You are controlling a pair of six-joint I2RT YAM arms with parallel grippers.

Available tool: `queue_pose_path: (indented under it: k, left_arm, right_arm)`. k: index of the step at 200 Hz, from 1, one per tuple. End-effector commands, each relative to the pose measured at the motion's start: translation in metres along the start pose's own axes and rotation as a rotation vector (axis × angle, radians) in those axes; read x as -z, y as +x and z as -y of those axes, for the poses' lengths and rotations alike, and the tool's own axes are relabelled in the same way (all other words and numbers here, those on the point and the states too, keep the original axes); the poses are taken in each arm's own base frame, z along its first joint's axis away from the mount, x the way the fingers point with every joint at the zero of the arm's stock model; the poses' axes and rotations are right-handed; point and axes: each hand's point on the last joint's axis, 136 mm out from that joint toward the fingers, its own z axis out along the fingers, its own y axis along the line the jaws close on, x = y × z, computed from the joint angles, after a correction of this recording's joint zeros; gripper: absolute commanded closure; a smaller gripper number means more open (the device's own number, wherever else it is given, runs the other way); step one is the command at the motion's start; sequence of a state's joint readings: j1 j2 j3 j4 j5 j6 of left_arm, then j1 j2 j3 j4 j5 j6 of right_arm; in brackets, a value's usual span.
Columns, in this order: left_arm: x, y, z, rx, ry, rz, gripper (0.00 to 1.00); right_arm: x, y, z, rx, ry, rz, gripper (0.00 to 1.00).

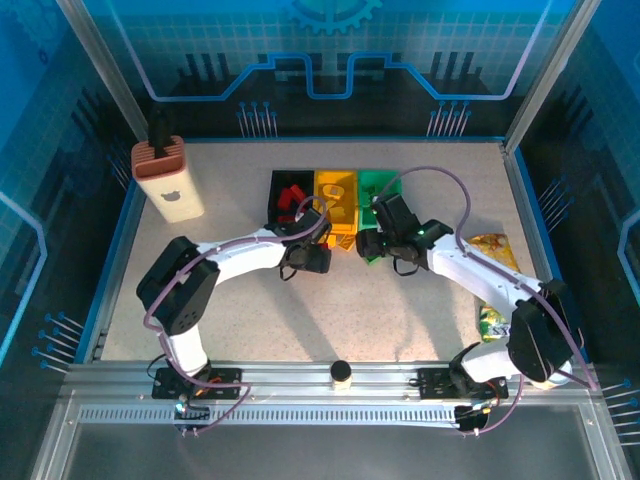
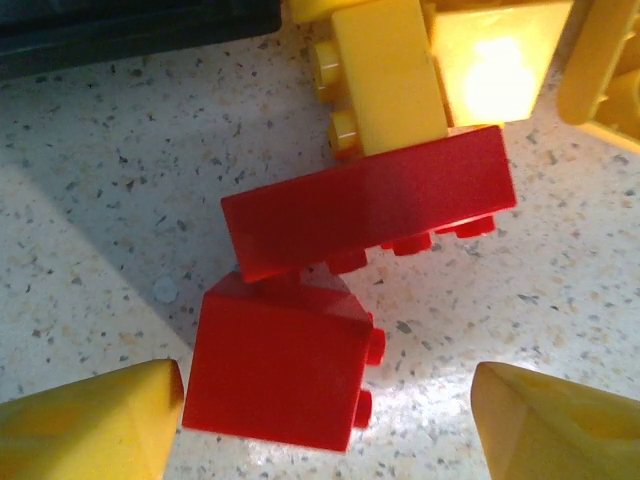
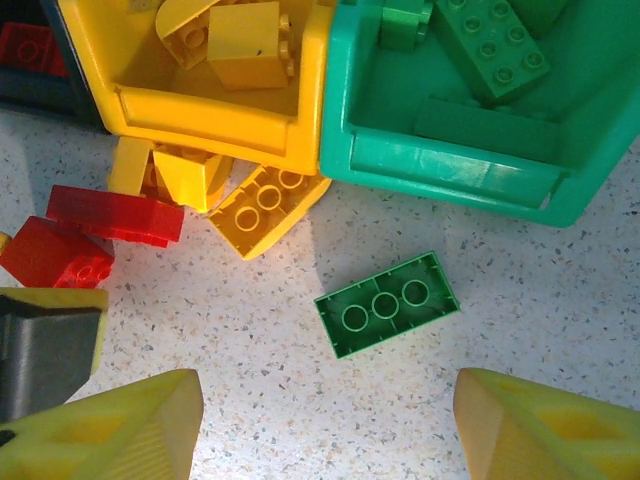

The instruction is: Sort the legos into containers by color

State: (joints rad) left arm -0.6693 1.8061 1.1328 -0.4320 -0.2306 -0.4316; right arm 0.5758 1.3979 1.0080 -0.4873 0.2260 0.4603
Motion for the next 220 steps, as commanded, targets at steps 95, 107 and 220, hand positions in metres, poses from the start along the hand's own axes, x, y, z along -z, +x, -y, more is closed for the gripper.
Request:
queue_pose_path:
  k: [95,107,220]
  left_arm:
    - [0.014,0.004,-0.021,-0.031,-0.085,-0.015,0.62]
    - [0.03,0.0,-0.021,-0.016,-0.061,0.018,0.63]
    - [0.071,-0.127,-0.083,0.171,-0.036,0.197,0.58]
  right_arm:
    - [0.0,0.012,0.012,-0.067,-0.023,0.013,0.33]
    - [0.001,0.015,0.013,-0.072,-0.022,0.013,0.33]
    - [0.003,0.042,0.021,-0.094,-0.025,-0.014,0.33]
